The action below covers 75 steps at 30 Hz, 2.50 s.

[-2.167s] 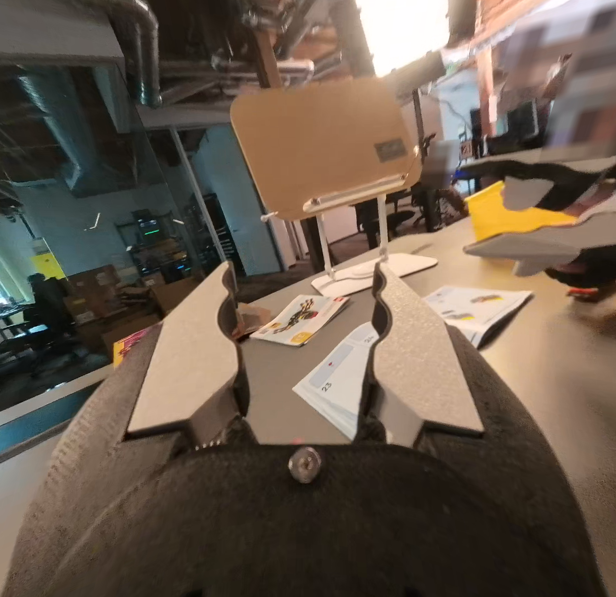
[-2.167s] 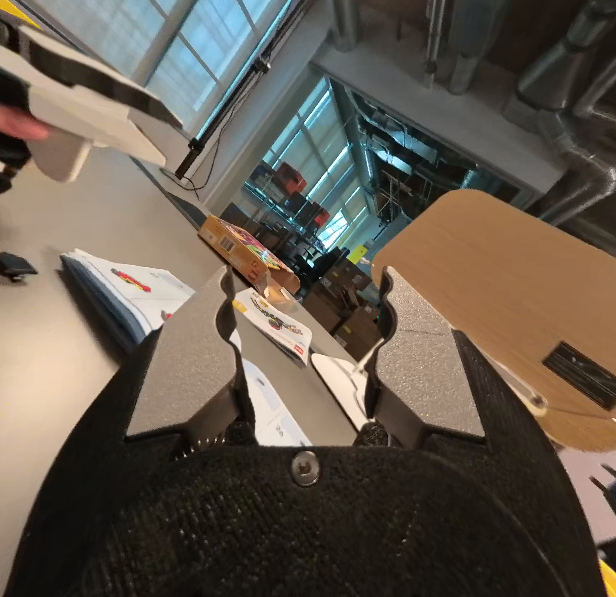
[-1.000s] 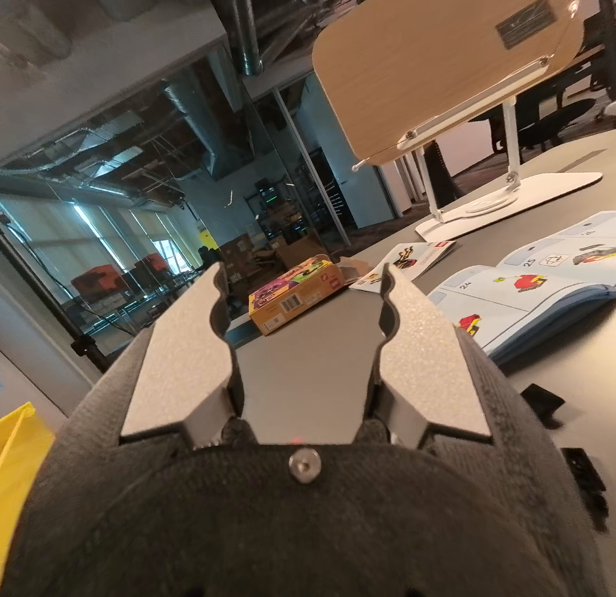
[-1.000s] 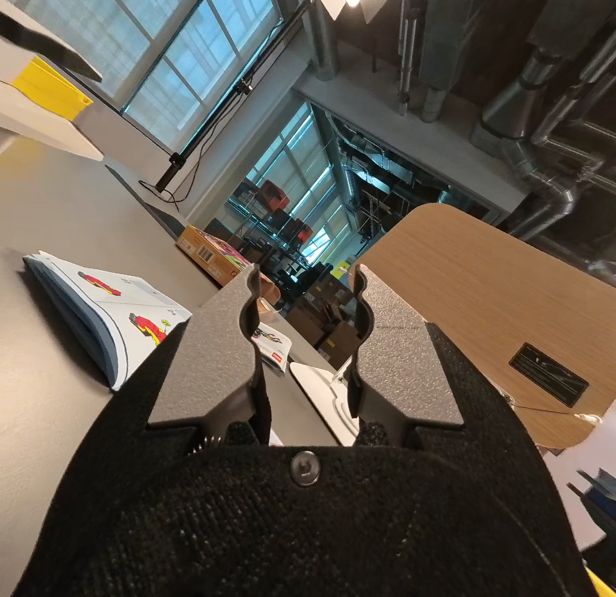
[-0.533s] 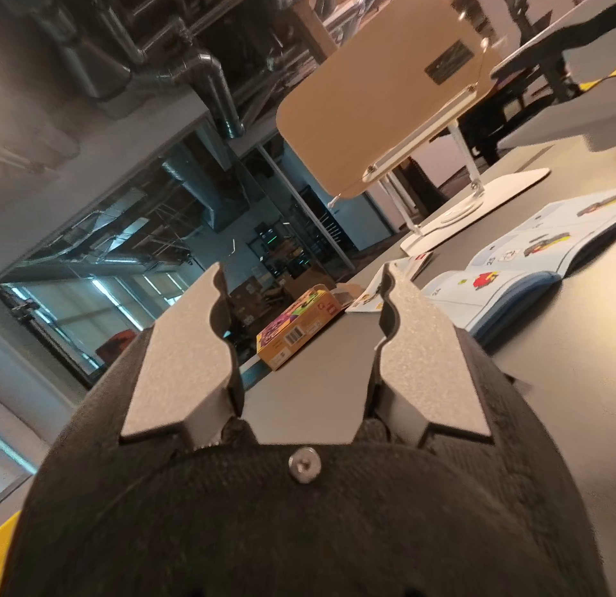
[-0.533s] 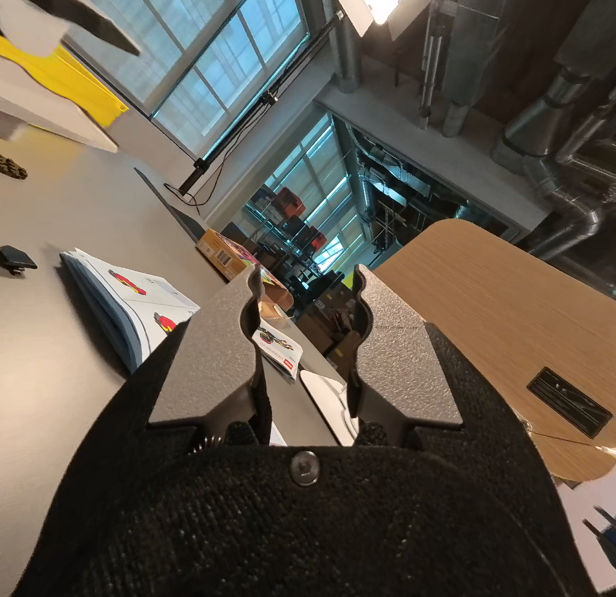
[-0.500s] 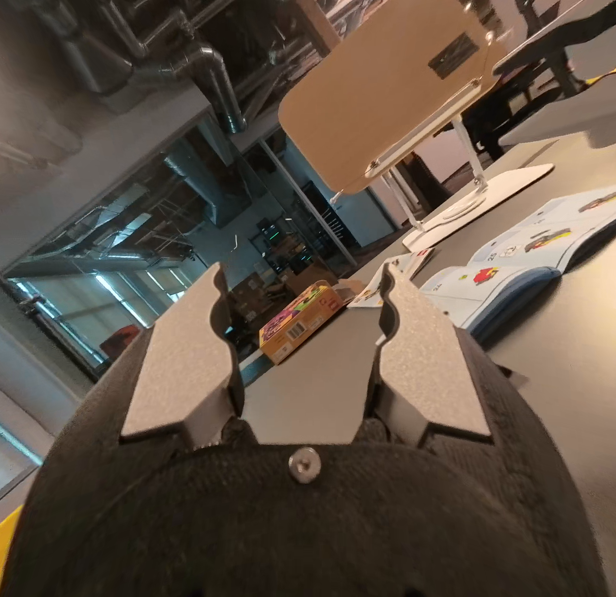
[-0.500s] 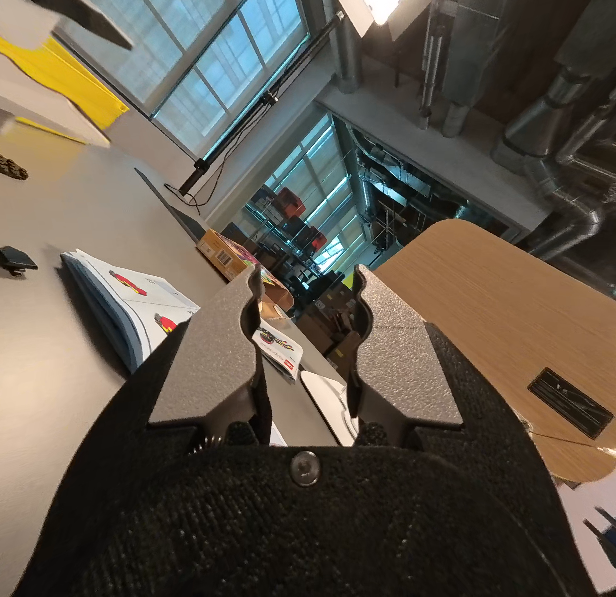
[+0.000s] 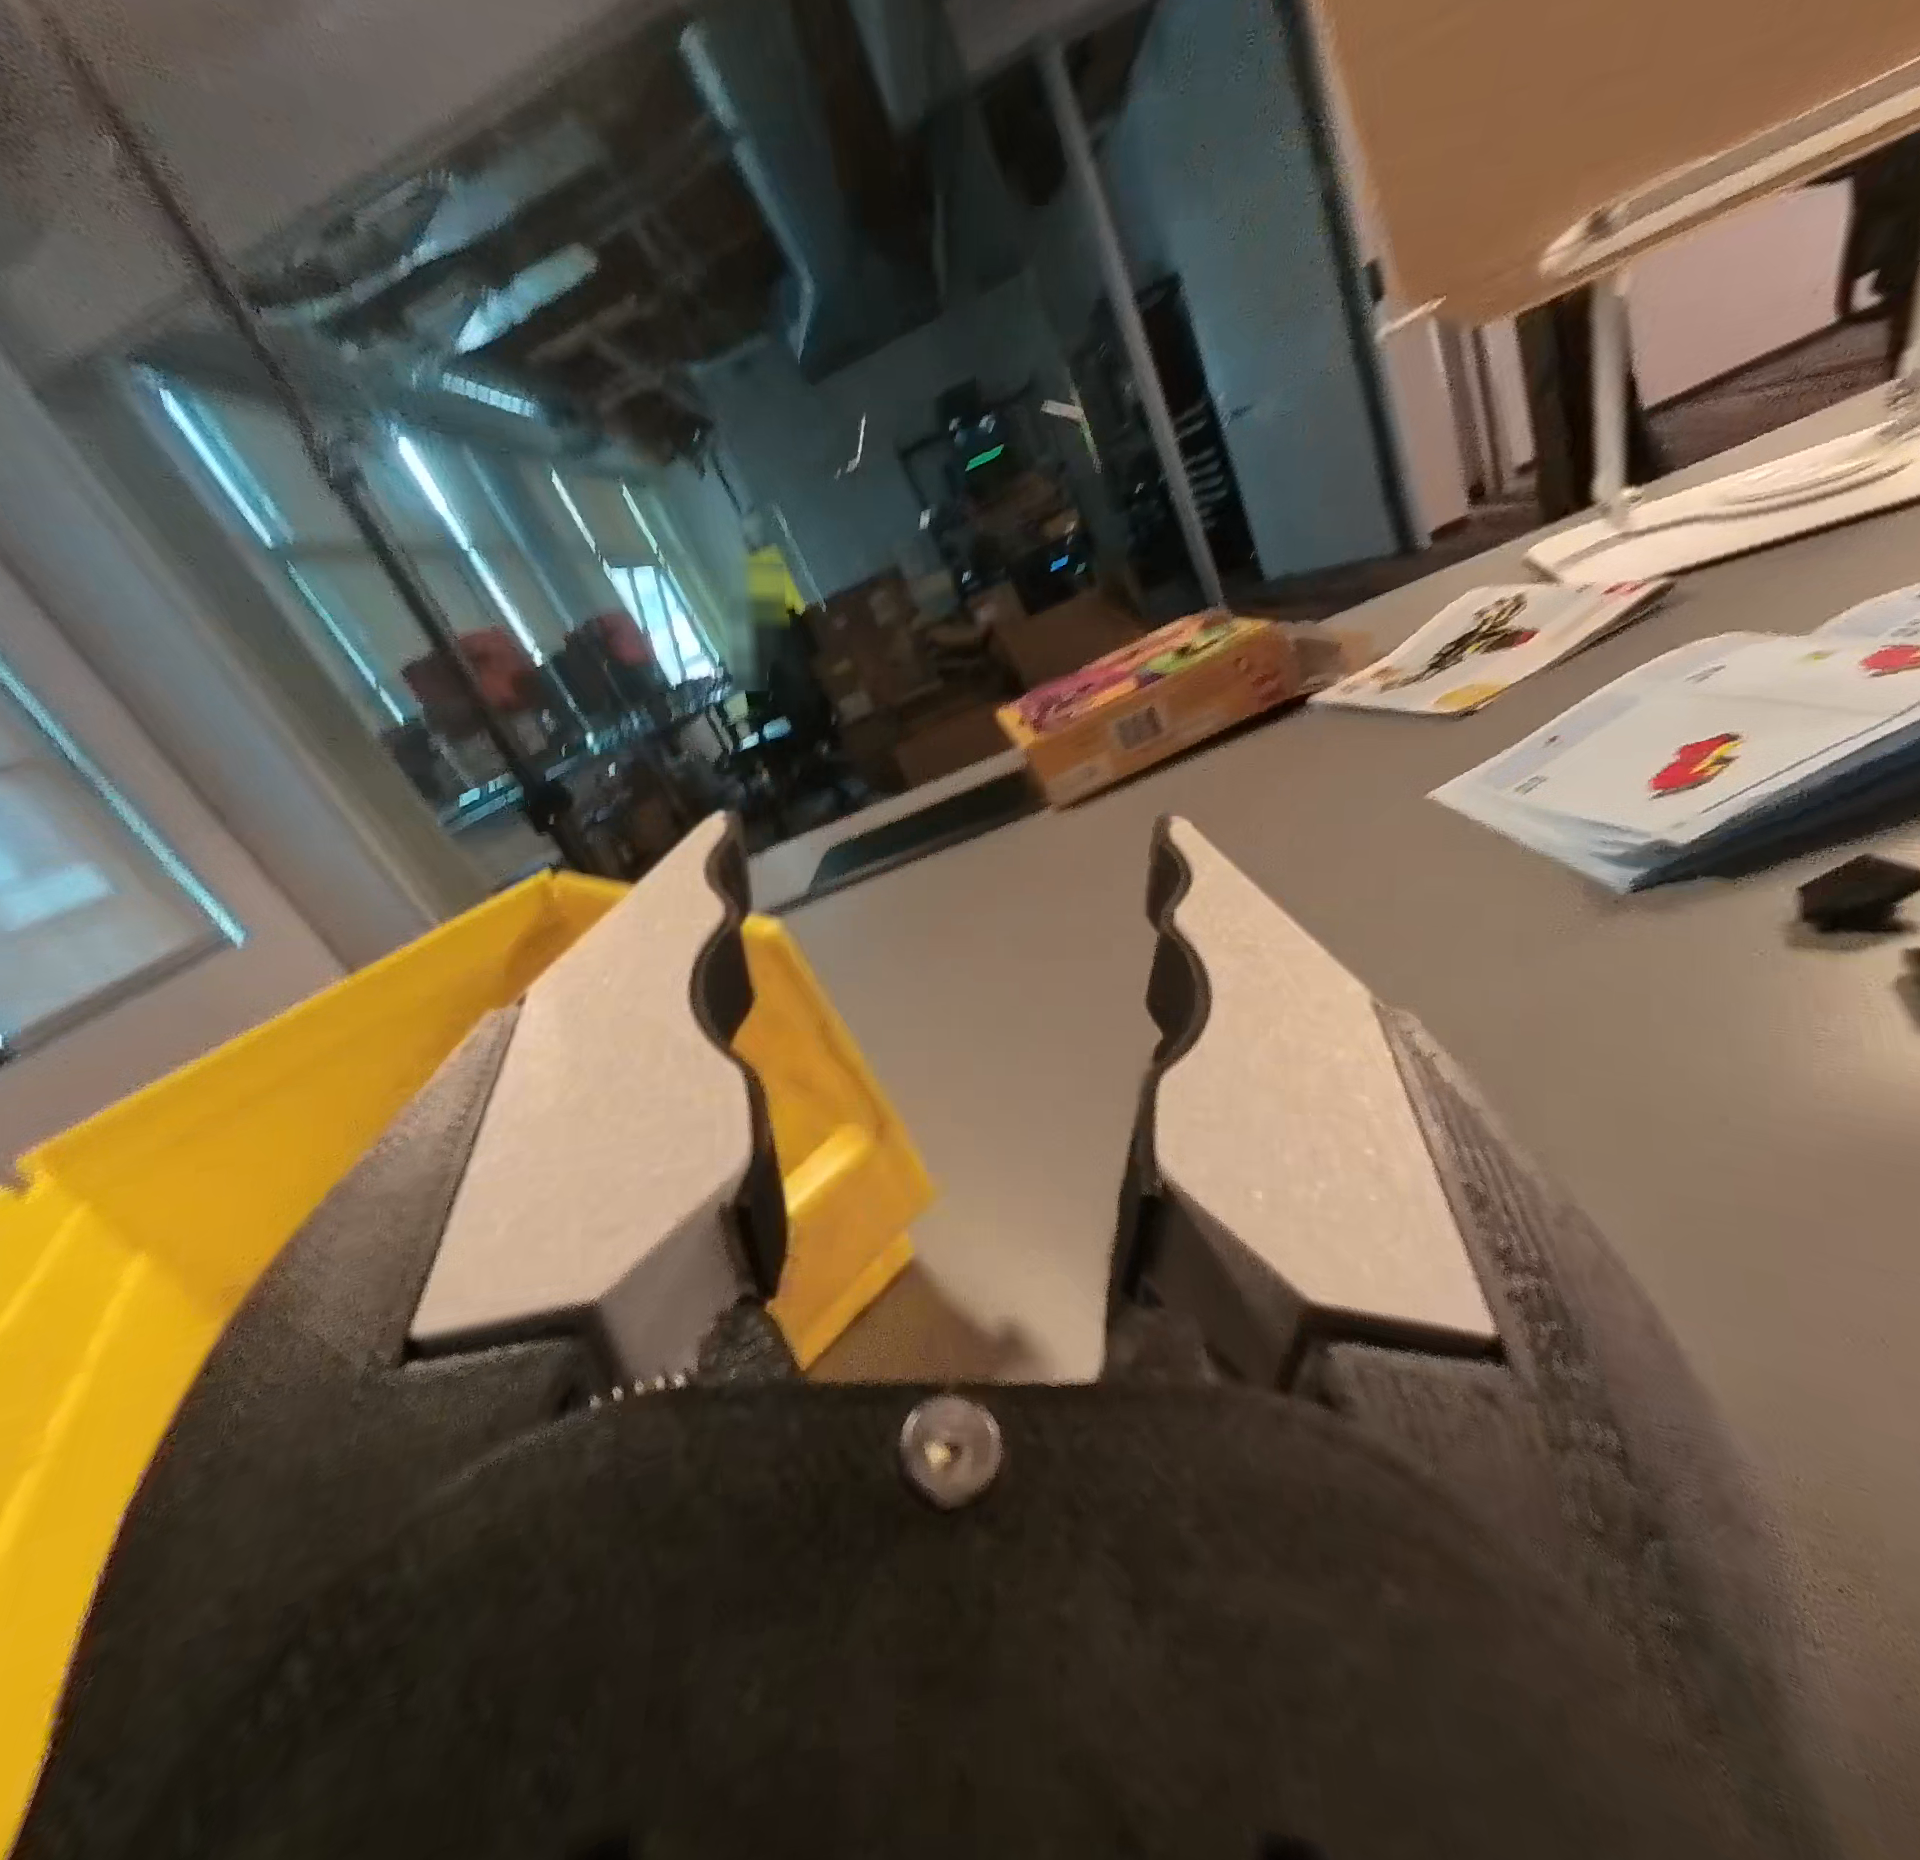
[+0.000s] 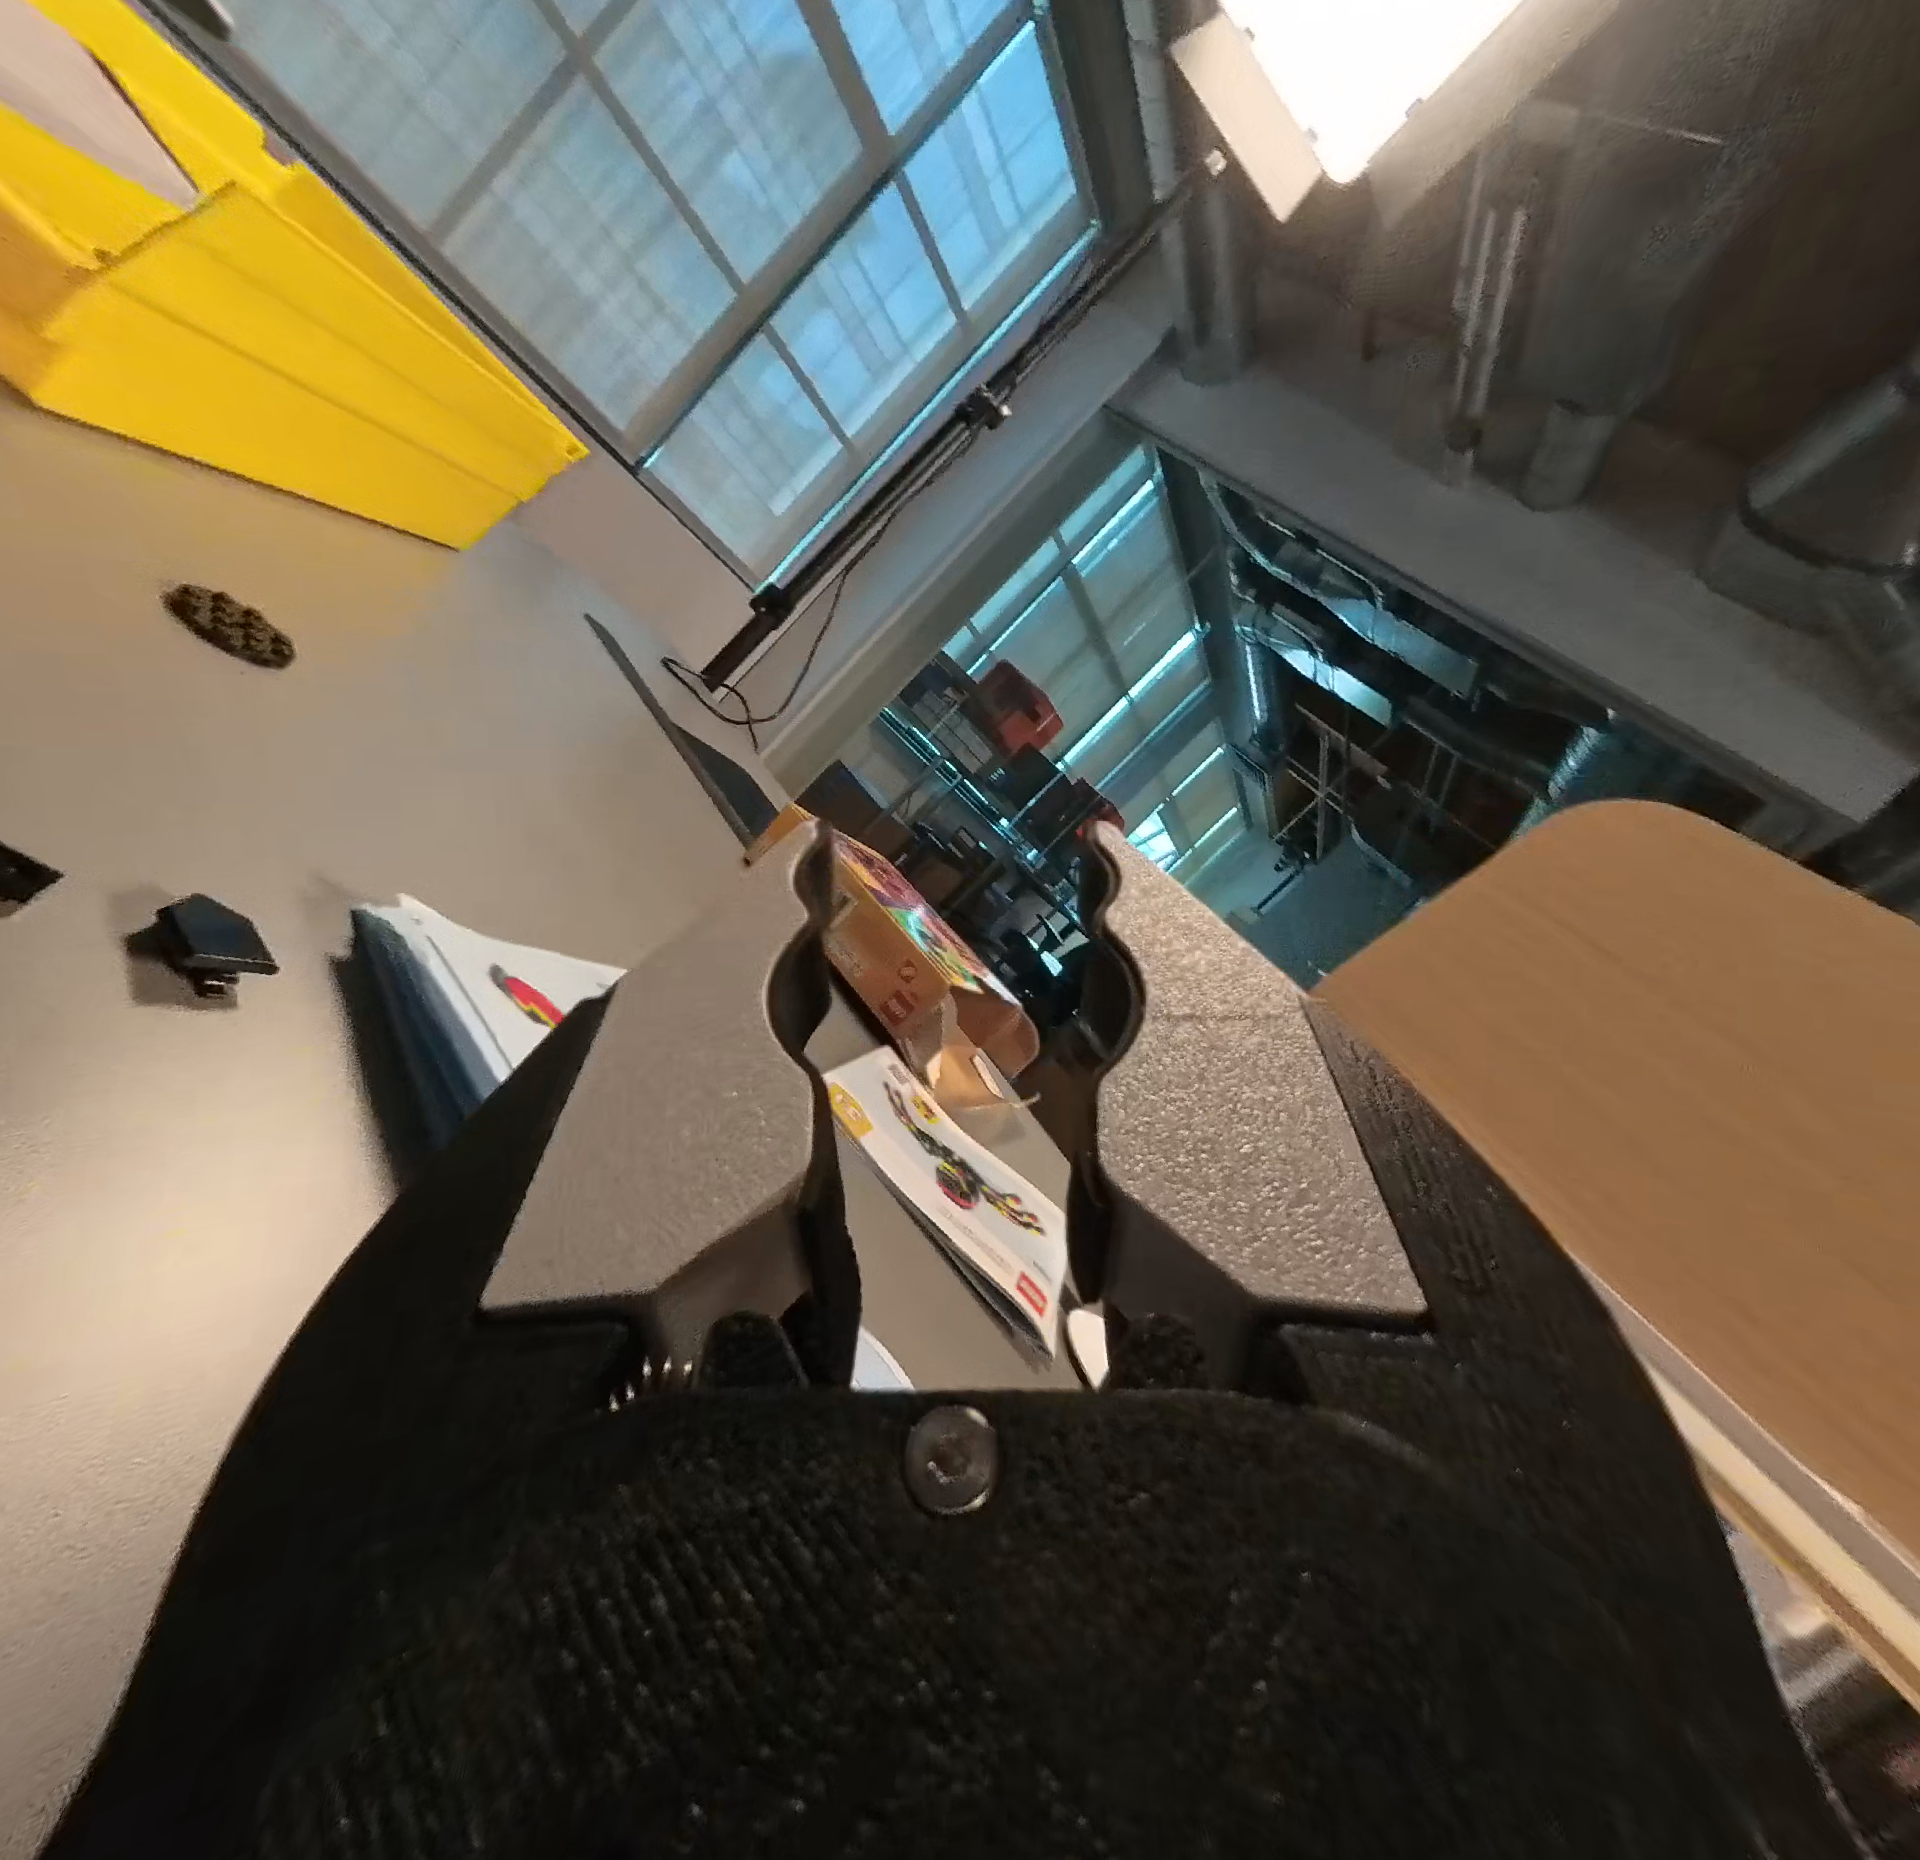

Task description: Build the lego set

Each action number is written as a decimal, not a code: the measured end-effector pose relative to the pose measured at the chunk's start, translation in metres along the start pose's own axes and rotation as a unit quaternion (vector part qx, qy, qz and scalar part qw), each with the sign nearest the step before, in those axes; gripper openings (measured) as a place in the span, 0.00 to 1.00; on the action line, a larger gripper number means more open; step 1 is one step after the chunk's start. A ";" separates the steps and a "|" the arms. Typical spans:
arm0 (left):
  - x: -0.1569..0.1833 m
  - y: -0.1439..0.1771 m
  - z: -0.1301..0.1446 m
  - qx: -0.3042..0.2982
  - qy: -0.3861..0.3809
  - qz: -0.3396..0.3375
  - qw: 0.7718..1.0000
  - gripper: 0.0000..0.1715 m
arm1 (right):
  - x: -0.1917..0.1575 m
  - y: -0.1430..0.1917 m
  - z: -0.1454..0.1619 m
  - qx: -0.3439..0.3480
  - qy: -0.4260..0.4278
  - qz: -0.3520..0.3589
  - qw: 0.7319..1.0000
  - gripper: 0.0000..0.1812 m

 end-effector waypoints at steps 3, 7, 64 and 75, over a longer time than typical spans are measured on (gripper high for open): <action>-0.020 -0.004 0.011 -0.050 0.016 -0.009 0.999 0.45 | -0.004 -0.002 -0.003 0.003 0.011 -0.016 1.000 0.24; -0.034 -0.004 0.013 -0.036 0.041 0.013 0.998 0.44 | -0.006 0.001 -0.005 0.005 0.011 -0.020 1.000 0.23; -0.118 -0.116 0.097 -0.620 0.001 0.150 0.770 0.05 | -0.016 -0.003 0.007 -0.019 0.011 -0.085 0.996 0.19; -0.119 -0.114 0.095 -0.567 -0.029 0.142 0.811 0.00 | -0.016 -0.003 0.005 -0.021 0.011 -0.093 0.995 0.19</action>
Point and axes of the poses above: each gripper's, where its closed fingertips meet, y back along the fingers, z out of its underside, x = y × z across the jaws, the point moved 9 cm from there along y, back along the fingers, and after that the axes turned 13 degrees about -z, right-handed, at the moved point
